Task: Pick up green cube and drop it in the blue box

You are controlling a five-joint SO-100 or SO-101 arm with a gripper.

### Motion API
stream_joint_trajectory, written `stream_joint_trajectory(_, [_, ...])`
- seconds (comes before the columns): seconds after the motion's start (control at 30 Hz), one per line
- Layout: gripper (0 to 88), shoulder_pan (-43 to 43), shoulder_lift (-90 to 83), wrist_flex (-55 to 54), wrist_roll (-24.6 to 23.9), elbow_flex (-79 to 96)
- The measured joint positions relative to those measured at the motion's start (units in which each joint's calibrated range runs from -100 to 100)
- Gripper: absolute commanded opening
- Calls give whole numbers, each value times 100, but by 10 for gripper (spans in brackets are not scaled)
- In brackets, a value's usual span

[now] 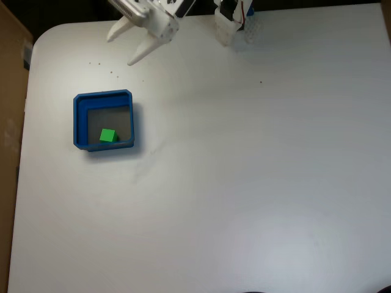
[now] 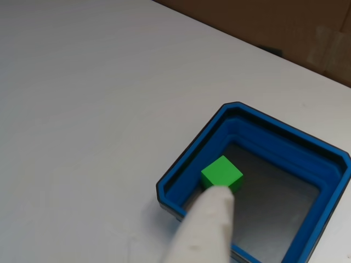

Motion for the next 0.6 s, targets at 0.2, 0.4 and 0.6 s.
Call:
stream_joint_trajectory(0.2, [172,0,-1132,0,0,931])
stream_joint_trajectory(0.4, [112,0,-2206,0,0,1755])
stream_joint_trajectory(0.6, [40,0,-3487,0,0,2695])
